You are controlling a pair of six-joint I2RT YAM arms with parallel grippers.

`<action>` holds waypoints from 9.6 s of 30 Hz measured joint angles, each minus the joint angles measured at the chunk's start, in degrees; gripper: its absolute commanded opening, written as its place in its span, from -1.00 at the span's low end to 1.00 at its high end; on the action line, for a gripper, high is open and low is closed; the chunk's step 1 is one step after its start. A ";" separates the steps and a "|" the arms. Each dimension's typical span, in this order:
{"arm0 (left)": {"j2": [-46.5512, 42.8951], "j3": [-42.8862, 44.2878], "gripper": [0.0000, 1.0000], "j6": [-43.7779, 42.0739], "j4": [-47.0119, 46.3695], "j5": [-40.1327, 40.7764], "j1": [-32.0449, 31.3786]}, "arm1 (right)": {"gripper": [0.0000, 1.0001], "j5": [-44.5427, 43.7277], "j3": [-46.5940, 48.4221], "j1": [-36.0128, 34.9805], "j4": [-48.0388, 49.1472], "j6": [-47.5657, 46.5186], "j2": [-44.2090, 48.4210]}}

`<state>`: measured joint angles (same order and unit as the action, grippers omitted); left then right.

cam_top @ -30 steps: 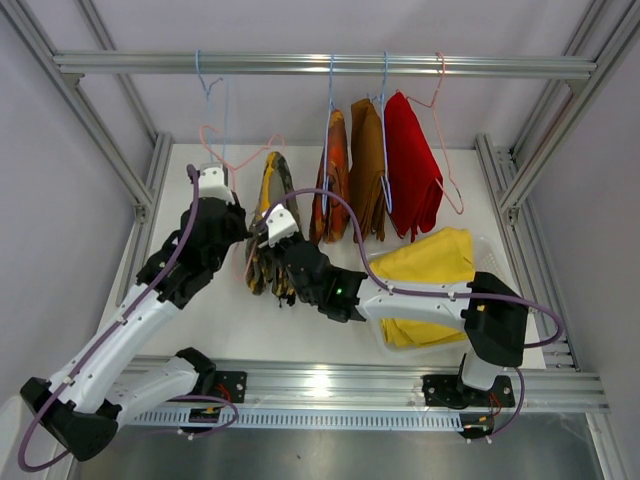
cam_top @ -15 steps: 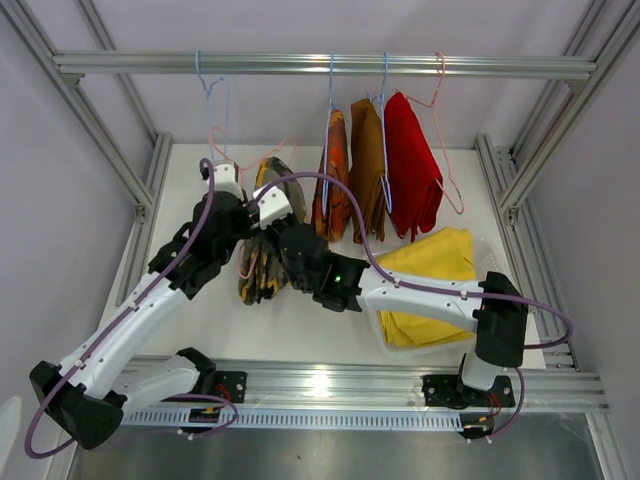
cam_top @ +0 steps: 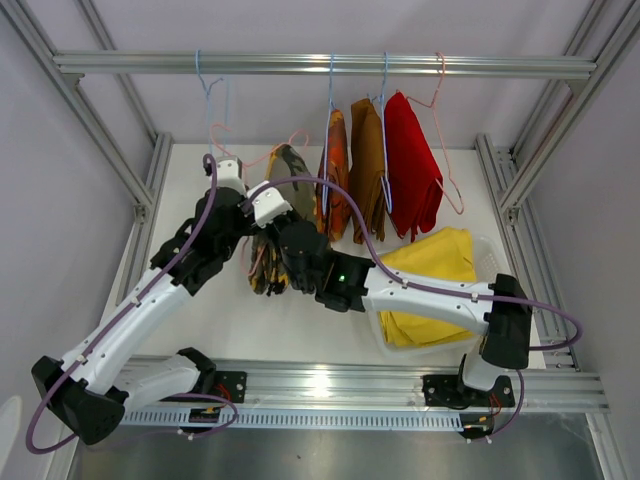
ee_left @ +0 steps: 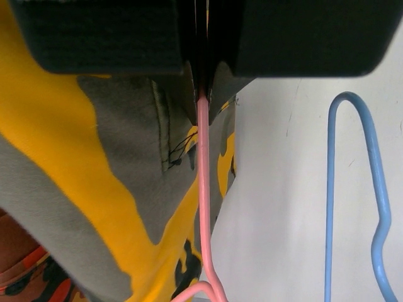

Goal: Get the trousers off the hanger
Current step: Remove the trousers from the hanger, then place the trousers in the bin, then move the bin to the center of the board.

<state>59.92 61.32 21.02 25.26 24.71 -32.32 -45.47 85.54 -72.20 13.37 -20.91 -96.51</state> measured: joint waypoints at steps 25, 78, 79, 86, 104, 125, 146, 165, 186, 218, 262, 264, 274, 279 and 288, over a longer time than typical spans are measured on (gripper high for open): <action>0.98 2.78 -0.99 -0.20 -3.98 1.18 -4.96 | -1.00 -8.81 9.73 -4.48 -13.62 -13.40 3.37; -7.80 -7.23 -0.99 5.03 19.85 7.04 -10.05 | -1.00 -14.34 10.73 -16.41 -13.09 -18.62 10.45; -7.74 -7.41 -0.99 5.49 19.89 7.04 -10.05 | -1.00 -14.53 11.13 -16.57 -13.22 -19.04 10.43; -6.19 -8.11 -0.99 7.58 19.71 6.64 -10.10 | -1.00 -16.17 20.90 -18.64 -13.57 -22.53 9.99; -4.17 -9.79 -0.99 8.09 25.44 9.60 -10.03 | -1.00 -20.79 11.91 -23.56 -8.15 -21.07 17.55; -10.08 -9.55 -0.99 8.04 25.90 12.76 -10.03 | -1.00 -34.86 -16.70 -28.00 -28.28 5.44 42.45; -10.25 -9.57 -0.99 7.96 25.68 12.66 -10.03 | -0.83 -36.15 -23.41 -19.26 -74.86 52.43 64.94; -10.21 -10.01 -0.99 7.87 24.00 12.13 -10.03 | 0.99 -37.70 -21.57 -14.91 -87.21 72.28 72.54; -12.22 -10.97 -0.99 7.50 23.26 11.06 -10.10 | 0.55 -25.44 -23.37 -8.90 -73.02 60.24 43.65; -14.80 -11.74 -0.99 7.43 23.28 10.69 -12.20 | 0.99 9.90 -41.70 35.47 -59.36 64.72 54.07; -21.73 -12.57 -0.99 7.43 23.28 12.61 -12.57 | -1.00 8.44 -34.97 2.73 -32.50 76.17 4.02; -22.14 -12.74 -0.99 7.43 23.26 12.66 -12.57 | -1.00 8.70 -32.92 1.66 -33.09 77.53 2.47; -22.80 -12.81 -0.99 7.39 23.23 12.68 -12.57 | -0.43 8.11 -29.46 -3.80 -44.94 81.46 6.99; -22.93 -12.81 -0.99 7.39 23.23 12.79 -12.57 | -0.10 6.56 -23.06 -5.90 -52.70 80.70 12.87; -22.80 -12.81 -0.99 7.39 23.28 12.92 -12.57 | -0.07 5.25 -14.23 -6.62 -56.92 77.50 20.15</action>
<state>37.12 48.51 28.40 48.53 37.63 -44.88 -40.23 71.31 -78.83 -43.55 56.60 -76.36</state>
